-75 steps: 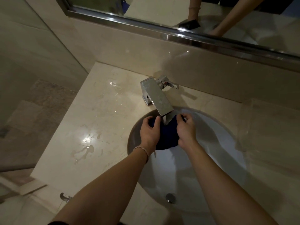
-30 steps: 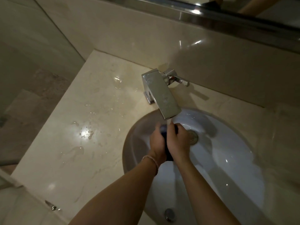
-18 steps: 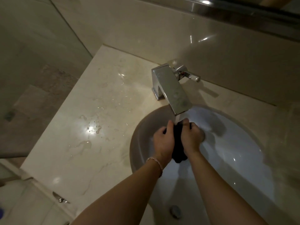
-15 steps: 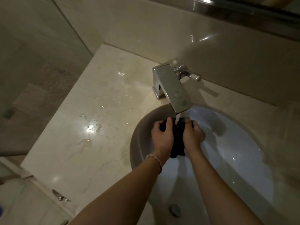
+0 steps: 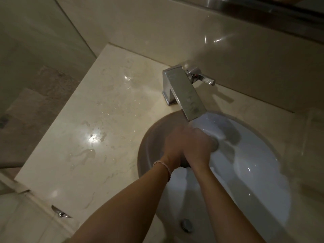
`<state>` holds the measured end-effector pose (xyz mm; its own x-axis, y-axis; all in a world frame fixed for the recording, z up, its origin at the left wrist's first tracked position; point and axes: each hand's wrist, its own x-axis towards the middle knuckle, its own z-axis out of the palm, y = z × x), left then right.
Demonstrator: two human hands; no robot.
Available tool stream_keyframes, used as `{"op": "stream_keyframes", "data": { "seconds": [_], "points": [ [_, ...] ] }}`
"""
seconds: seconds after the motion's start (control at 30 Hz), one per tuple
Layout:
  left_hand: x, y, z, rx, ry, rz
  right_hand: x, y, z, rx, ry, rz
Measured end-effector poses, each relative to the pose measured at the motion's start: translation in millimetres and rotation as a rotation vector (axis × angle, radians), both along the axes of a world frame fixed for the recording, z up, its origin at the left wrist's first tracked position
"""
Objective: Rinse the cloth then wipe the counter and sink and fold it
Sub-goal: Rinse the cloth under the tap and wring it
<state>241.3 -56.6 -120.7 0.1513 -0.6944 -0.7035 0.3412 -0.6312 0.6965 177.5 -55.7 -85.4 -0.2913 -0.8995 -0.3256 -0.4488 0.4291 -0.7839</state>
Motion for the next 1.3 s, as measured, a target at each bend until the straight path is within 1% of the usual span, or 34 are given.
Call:
{"op": "stream_keyframes", "data": {
  "seconds": [0.1,0.2,0.23,0.33,0.4,0.47,0.53,0.6,0.7,0.77,0.87,0.93,1.03,1.17,1.23,1.3],
  "points": [
    [0.5,-6.7,1.2,0.085,0.009,-0.017,-1.1,-6.6,-0.5,0.003,0.058,-0.026],
    [-5.9,-10.2,6.2,0.091,-0.027,-0.001,-6.6,-20.5,-4.5,0.057,0.163,-0.097],
    [-8.6,-9.7,5.7,0.096,-0.056,-0.006,-10.8,-25.5,-8.1,0.060,0.166,-0.114],
    [-12.7,-4.8,-3.0,0.108,-0.089,-0.046,-20.9,-36.9,-21.8,0.091,0.155,-0.141],
    [-13.6,-4.9,-4.5,0.104,-0.089,-0.034,-24.7,-40.3,-27.0,0.108,0.160,-0.170],
    [-13.5,-9.4,-2.4,0.101,-0.116,0.029,-23.7,-39.7,-18.6,0.124,0.104,-0.164],
    [-10.9,-16.3,-0.8,0.109,-0.189,0.121,-15.3,-33.1,-5.4,0.135,0.058,-0.099],
    [-4.7,-20.6,-0.4,0.113,-0.240,0.183,-3.6,-20.7,1.4,0.102,-0.014,-0.049],
    [-0.1,-21.1,3.4,0.079,-0.201,0.161,3.8,-9.2,4.0,0.045,-0.117,-0.125],
    [-2.3,-18.5,8.0,0.078,-0.189,0.118,2.6,-12.6,4.3,0.042,-0.103,-0.159],
    [-8.8,-16.7,9.2,0.079,-0.151,0.072,-5.9,-26.0,-1.4,0.040,-0.025,-0.230],
    [-14.9,-14.4,10.7,0.073,-0.125,0.035,-14.4,-33.9,-11.7,0.042,-0.039,-0.292],
    [-17.3,-11.1,9.4,0.099,-0.148,0.027,-17.0,-35.6,-20.0,0.084,-0.011,-0.280],
    [-6.0,-16.2,-1.4,0.108,-0.232,0.097,-4.5,-25.3,-19.8,0.087,-0.150,-0.255],
    [-0.1,-17.2,-4.5,0.134,-0.160,0.064,-0.5,-17.7,-20.8,0.091,-0.168,-0.225],
    [4.2,-15.6,-9.8,0.117,-0.064,-0.061,1.6,-12.5,-22.5,0.083,-0.140,-0.229]
  ]
}}
